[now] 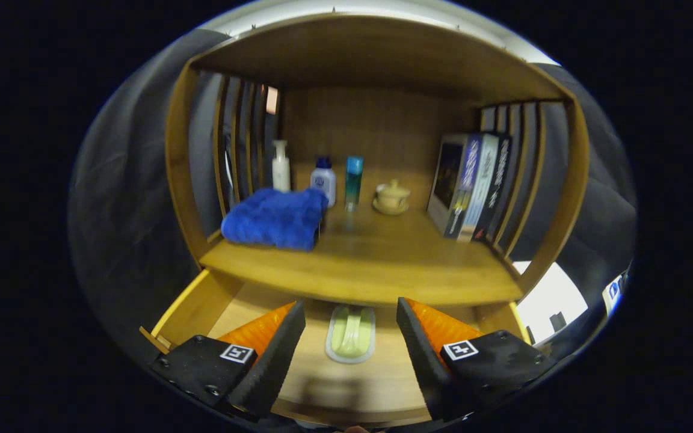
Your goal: Pull open the drawer, take out the items inside it, and place them on the countertop above the cabinet.
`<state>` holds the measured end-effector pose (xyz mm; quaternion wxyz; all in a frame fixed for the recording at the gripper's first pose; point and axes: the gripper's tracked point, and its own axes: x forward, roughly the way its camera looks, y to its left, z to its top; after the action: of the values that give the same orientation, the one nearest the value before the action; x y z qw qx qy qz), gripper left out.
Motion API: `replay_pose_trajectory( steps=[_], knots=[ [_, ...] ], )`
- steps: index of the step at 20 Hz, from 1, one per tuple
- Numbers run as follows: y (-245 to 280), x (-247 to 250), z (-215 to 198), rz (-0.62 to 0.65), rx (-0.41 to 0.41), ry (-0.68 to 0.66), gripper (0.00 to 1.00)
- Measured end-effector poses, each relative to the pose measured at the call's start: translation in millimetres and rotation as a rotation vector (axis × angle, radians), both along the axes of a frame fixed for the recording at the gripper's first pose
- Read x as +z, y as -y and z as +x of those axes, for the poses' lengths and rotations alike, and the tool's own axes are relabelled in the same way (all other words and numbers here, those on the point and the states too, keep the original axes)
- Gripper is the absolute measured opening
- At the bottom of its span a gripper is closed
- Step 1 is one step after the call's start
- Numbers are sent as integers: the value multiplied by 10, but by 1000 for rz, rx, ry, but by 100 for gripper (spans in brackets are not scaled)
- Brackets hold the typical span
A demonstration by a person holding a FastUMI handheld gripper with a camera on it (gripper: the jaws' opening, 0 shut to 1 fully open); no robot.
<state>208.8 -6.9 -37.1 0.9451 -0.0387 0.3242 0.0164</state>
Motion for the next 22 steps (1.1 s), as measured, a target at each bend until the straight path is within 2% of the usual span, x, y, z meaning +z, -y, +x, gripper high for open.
replay_pose_trajectory(
  steps=[4, 6, 8, 12, 14, 18, 20, 21, 22],
  knots=[
    [28, -601, 119, -21, -46, -156, 97],
    [10, -827, 197, -18, -50, -211, 96],
    [-17, -1076, 152, -18, -40, -325, 95],
    [-28, -1290, 94, 21, -85, -464, 90],
    [-36, -1298, 78, 52, -107, -494, 90],
    [-66, -1150, 171, 137, -113, -464, 95],
    [17, -1072, 485, 126, -132, -370, 92],
    [119, -1110, 572, 79, -130, -369, 90],
    [201, -1169, 605, 53, -137, -382, 80]
  ],
)
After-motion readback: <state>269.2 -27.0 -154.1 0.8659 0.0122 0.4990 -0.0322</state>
